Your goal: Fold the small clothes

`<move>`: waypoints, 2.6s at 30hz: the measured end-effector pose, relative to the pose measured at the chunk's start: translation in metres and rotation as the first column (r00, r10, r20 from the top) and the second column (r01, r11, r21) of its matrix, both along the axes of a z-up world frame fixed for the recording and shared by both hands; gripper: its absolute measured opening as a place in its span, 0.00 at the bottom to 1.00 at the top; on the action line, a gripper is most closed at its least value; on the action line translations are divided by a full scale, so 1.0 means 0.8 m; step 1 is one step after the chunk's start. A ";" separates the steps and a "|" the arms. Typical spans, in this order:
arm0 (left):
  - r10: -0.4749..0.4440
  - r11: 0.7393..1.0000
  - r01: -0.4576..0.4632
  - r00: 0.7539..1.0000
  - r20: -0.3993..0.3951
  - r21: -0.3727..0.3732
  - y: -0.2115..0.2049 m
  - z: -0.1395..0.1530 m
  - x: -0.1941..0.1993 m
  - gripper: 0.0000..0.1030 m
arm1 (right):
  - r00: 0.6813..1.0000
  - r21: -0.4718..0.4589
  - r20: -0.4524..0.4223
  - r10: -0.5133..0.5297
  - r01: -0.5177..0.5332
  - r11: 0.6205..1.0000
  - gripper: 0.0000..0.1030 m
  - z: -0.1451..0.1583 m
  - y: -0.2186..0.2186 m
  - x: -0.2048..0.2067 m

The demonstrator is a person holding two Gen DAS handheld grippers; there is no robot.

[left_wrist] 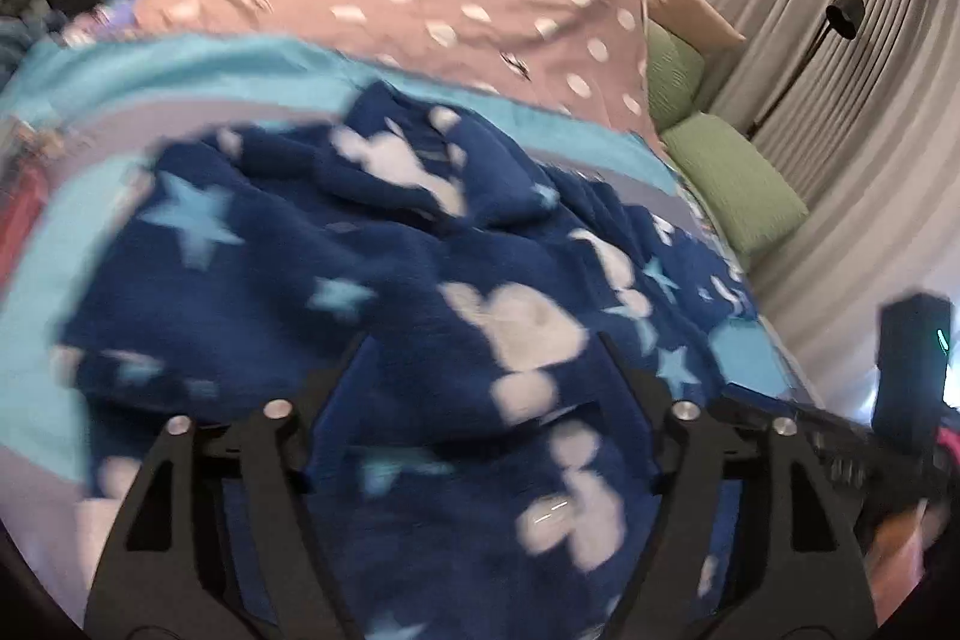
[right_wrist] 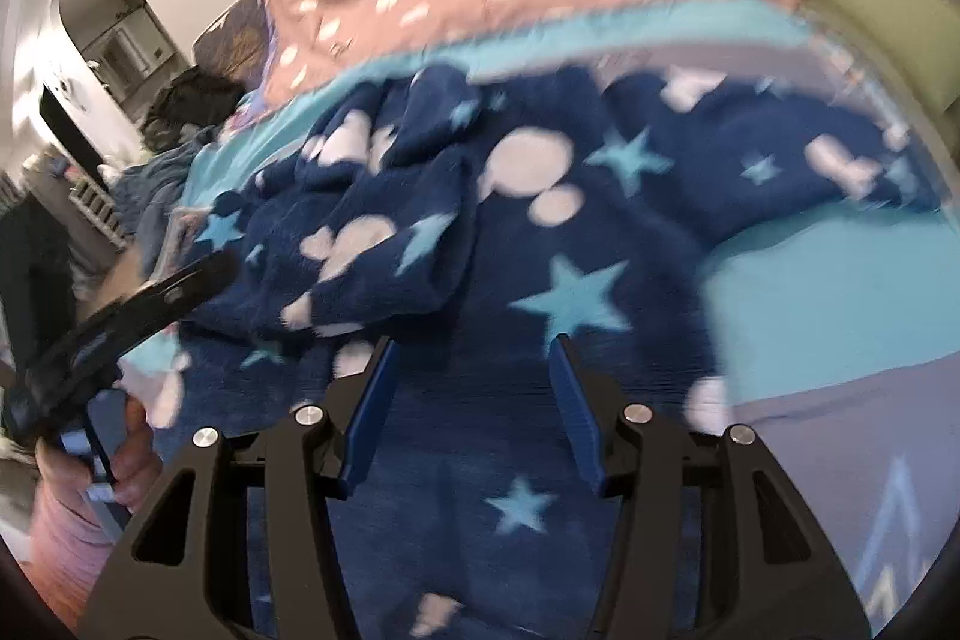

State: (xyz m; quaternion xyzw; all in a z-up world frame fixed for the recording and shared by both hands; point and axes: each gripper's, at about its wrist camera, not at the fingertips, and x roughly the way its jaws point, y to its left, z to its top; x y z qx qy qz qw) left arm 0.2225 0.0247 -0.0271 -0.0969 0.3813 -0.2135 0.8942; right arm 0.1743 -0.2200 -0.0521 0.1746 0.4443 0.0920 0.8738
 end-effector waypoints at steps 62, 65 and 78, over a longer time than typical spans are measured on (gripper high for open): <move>0.308 0.880 -0.301 0.951 0.042 0.368 0.111 -0.063 0.045 0.55 | 0.990 0.031 0.056 -0.132 0.130 0.991 0.41 -0.017 -0.066 0.017; 0.280 0.893 -0.309 0.951 0.133 0.326 0.101 -0.036 0.030 0.37 | 0.937 0.076 0.038 -0.348 0.345 0.936 0.41 -0.025 -0.151 -0.001; 0.232 0.843 -0.246 0.969 0.089 0.479 0.038 -0.066 0.086 0.17 | 0.640 0.345 -0.194 -0.744 0.754 0.559 0.42 -0.121 -0.373 -0.044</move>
